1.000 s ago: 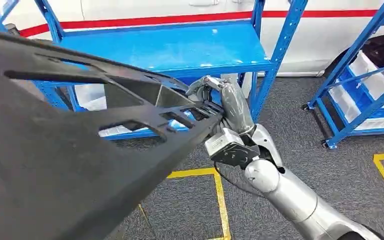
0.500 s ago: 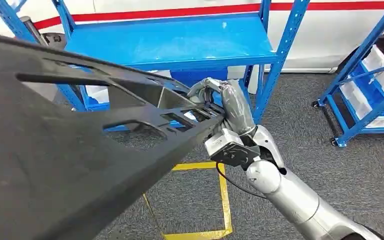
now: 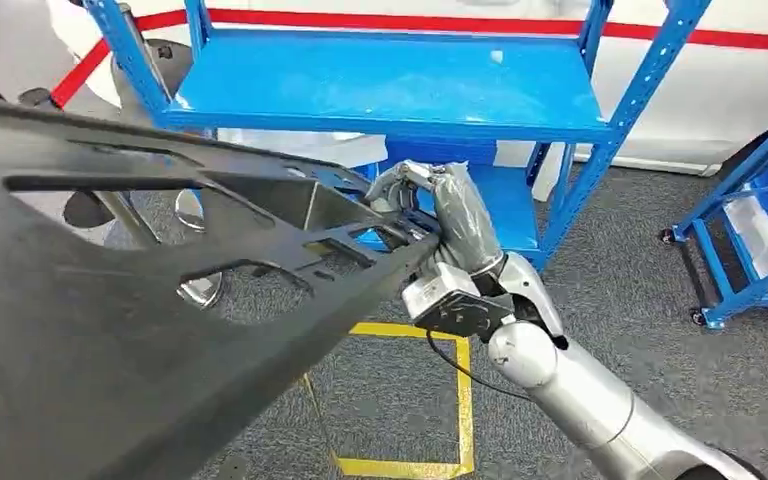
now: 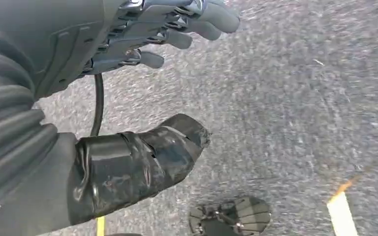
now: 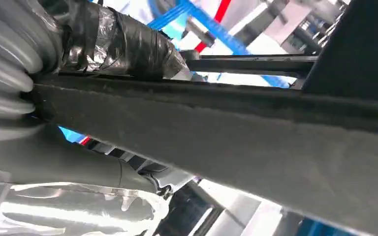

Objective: Take the parts from the cabinet and place them on the table.

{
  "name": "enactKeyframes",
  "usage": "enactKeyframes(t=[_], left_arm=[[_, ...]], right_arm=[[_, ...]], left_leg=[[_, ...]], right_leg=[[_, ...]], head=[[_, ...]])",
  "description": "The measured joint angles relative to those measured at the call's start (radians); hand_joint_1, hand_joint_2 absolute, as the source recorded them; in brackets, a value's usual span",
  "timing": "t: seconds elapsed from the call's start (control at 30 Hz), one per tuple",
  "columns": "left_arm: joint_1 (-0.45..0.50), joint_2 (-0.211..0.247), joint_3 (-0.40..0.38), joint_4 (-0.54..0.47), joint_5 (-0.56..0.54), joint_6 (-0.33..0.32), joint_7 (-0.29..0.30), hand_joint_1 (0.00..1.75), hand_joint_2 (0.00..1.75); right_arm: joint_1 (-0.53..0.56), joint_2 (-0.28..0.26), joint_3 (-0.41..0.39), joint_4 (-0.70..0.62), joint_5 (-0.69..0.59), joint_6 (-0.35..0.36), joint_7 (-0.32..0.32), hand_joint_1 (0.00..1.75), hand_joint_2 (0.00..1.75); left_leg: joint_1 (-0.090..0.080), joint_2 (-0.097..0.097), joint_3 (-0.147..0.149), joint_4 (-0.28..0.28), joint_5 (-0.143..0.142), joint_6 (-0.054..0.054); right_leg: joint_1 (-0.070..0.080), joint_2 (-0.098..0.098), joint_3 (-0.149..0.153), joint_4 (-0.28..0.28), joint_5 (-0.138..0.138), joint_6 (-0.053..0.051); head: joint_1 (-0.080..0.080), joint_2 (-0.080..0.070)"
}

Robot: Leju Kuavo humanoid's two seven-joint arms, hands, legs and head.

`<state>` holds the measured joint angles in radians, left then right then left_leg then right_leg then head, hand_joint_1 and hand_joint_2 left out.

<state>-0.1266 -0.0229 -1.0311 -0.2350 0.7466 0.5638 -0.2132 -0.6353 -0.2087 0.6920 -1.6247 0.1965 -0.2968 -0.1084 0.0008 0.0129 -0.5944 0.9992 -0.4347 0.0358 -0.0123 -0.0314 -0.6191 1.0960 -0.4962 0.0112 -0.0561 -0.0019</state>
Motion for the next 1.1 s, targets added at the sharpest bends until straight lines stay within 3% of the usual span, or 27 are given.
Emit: enactKeyframes(t=[0.07,0.1,0.33,0.43,0.47,0.5,0.53,0.57,0.6,0.63,0.7,0.73,0.77,0.8,0.87,0.9,0.93,0.97,1.03,1.07,1.1], left_arm=[[-0.001,0.0,0.0,0.0,0.008,0.002,-0.005,0.0,1.75],[0.0,0.0,0.0,0.0,0.008,0.002,-0.005,0.0,1.75],[0.0,0.0,0.0,0.0,0.008,0.002,-0.005,0.0,1.75],[0.002,0.0,0.0,0.0,0.008,0.001,-0.004,0.0,1.75],[0.005,-0.001,0.0,0.0,0.007,-0.003,-0.002,0.0,1.75],[0.006,-0.001,0.0,0.0,0.006,-0.004,-0.001,0.0,1.75],[0.011,-0.003,0.0,0.0,0.005,-0.008,0.004,0.0,1.75],[0.013,0.0,0.0,0.0,0.01,-0.001,0.0,0.0,1.75],[0.016,0.002,-0.001,0.0,0.013,0.005,-0.001,0.0,1.75],[0.014,0.002,-0.001,0.0,0.016,0.005,-0.001,0.0,1.75],[0.011,0.0,-0.001,0.0,0.018,0.005,0.004,0.0,1.75],[0.011,-0.001,-0.001,0.0,0.018,0.005,0.007,0.0,1.75],[0.011,-0.002,-0.001,0.0,0.019,0.005,0.012,0.0,1.75],[0.012,-0.002,-0.001,0.0,0.019,0.005,0.015,0.0,1.75],[0.014,-0.002,-0.001,0.0,0.019,0.005,0.023,0.0,1.75],[0.012,-0.002,-0.001,0.0,0.019,0.005,0.027,0.0,1.75],[0.009,-0.003,-0.001,0.0,0.019,0.004,0.03,0.0,1.75],[0.009,-0.003,-0.001,0.0,0.019,0.003,0.032,0.0,1.75],[0.014,-0.003,-0.001,0.0,0.019,0.003,0.035,0.0,1.75],[0.015,-0.003,-0.001,0.0,0.019,0.003,0.036,0.0,1.75],[0.017,-0.005,-0.001,0.0,0.018,0.003,0.035,0.0,1.75]], right_arm=[[0.005,0.0,0.0,0.001,-0.005,0.007,-0.007,1.75,1.75],[0.011,0.0,0.0,0.002,-0.005,0.01,-0.008,1.75,1.75],[0.012,0.0,0.0,0.002,-0.005,0.01,-0.008,1.75,1.75],[0.018,0.0,0.0,0.003,-0.005,0.011,-0.008,1.75,1.75],[0.029,0.0,0.0,0.003,-0.005,0.013,-0.01,1.75,1.75],[0.03,0.0,0.0,0.003,-0.005,0.013,-0.01,1.75,1.75],[0.029,0.0,0.0,0.003,-0.005,0.021,-0.013,1.75,1.75],[0.034,0.009,0.005,-0.003,-0.005,0.036,-0.028,1.75,1.75],[0.032,0.02,0.008,-0.003,-0.005,0.043,-0.035,1.75,1.75],[0.031,0.021,0.008,-0.002,-0.006,0.045,-0.038,1.75,1.75],[0.031,0.025,0.01,0.002,-0.006,0.048,-0.044,1.75,1.75],[0.031,0.029,0.013,0.006,-0.006,0.049,-0.045,1.75,1.75],[0.031,0.031,0.015,0.008,-0.006,0.049,-0.046,1.75,1.75],[0.031,0.035,0.017,0.011,-0.006,0.049,-0.048,1.75,1.75],[0.028,0.042,0.017,0.014,-0.008,0.049,-0.051,1.75,1.75],[0.025,0.045,0.017,0.016,-0.009,0.049,-0.053,1.75,1.75],[0.023,0.045,0.017,0.018,-0.01,0.049,-0.055,1.75,1.75],[0.022,0.047,0.017,0.02,-0.011,0.05,-0.056,1.75,1.75],[0.021,0.053,0.017,0.023,-0.013,0.052,-0.058,1.75,1.75],[0.021,0.055,0.017,0.023,-0.014,0.052,-0.058,1.75,1.75],[0.02,0.055,0.017,0.025,-0.014,0.052,-0.058,1.75,1.75]], left_leg=[[-0.001,-0.019,-0.006,0.001,0.004,0.006],[-0.002,-0.027,-0.007,0.001,0.004,0.006],[-0.002,-0.028,-0.007,0.001,0.005,0.007],[-0.002,-0.037,-0.008,0.002,0.005,0.007],[-0.002,-0.055,-0.01,0.006,0.005,0.006],[-0.001,-0.059,-0.01,0.007,0.005,0.006],[0.001,-0.087,-0.013,0.022,0.0,0.001],[0.009,-0.153,-0.058,0.044,0.01,-0.033],[0.003,-0.082,-0.074,0.077,-0.014,-0.044],[0.006,-0.051,-0.104,0.136,-0.047,-0.051],[0.012,-0.027,-0.176,0.28,-0.107,-0.06],[0.015,-0.024,-0.202,0.331,-0.117,-0.064],[0.017,-0.023,-0.202,0.33,-0.105,-0.066],[0.018,-0.02,-0.179,0.285,-0.074,-0.066],[0.017,0.001,-0.082,0.11,0.006,-0.059],[0.011,0.039,-0.05,0.038,0.005,-0.054],[0.001,0.038,-0.045,0.036,0.006,-0.044],[0.0,0.026,-0.048,0.035,0.006,-0.037],[0.0,0.009,-0.05,0.032,0.008,-0.029],[0.007,0.001,-0.038,0.017,0.015,-0.02],[0.009,-0.007,-0.032,0.01,0.019,-0.015]], right_leg=[[0.001,0.023,-0.064,0.15,-0.081,-0.001],[0.001,0.026,-0.087,0.2,-0.099,0.0],[0.001,0.026,-0.09,0.207,-0.101,0.001],[0.001,0.026,-0.103,0.237,-0.106,0.002],[0.0,0.027,-0.1,0.23,-0.082,0.004],[-0.001,0.027,-0.094,0.218,-0.072,0.004],[-0.009,0.041,-0.016,0.06,0.02,0.005],[-0.016,0.092,0.013,-0.026,0.028,-0.008],[-0.022,0.068,0.018,-0.034,0.032,-0.018],[-0.021,0.054,0.019,-0.034,0.032,-0.022],[-0.017,0.024,0.019,-0.034,0.03,-0.025],[-0.017,0.009,0.019,-0.034,0.03,-0.025],[-0.017,-0.003,0.019,-0.034,0.029,-0.025],[-0.017,-0.015,0.019,-0.034,0.028,-0.024],[-0.017,-0.034,0.024,-0.034,0.025,-0.02],[-0.016,-0.043,0.026,-0.035,0.024,-0.017],[-0.01,-0.049,0.027,-0.038,0.023,-0.009],[-0.01,-0.056,0.029,-0.042,0.023,-0.003],[-0.009,-0.072,0.039,-0.052,0.025,0.008],[-0.007,-0.069,0.043,-0.052,0.02,0.016],[-0.011,-0.032,0.039,-0.037,0.006,0.016]], head=[[0.007,0.0],[0.006,0.0],[0.005,0.0],[0.005,0.0],[0.006,0.0],[0.006,0.0],[0.006,0.0],[0.005,0.0],[0.002,0.0],[0.005,0.0],[0.004,0.0],[0.005,0.0],[0.004,0.0],[0.006,0.0],[0.007,0.0],[0.01,0.0],[0.019,0.0],[0.027,0.0],[0.031,0.0],[0.036,0.0],[0.048,0.0]])
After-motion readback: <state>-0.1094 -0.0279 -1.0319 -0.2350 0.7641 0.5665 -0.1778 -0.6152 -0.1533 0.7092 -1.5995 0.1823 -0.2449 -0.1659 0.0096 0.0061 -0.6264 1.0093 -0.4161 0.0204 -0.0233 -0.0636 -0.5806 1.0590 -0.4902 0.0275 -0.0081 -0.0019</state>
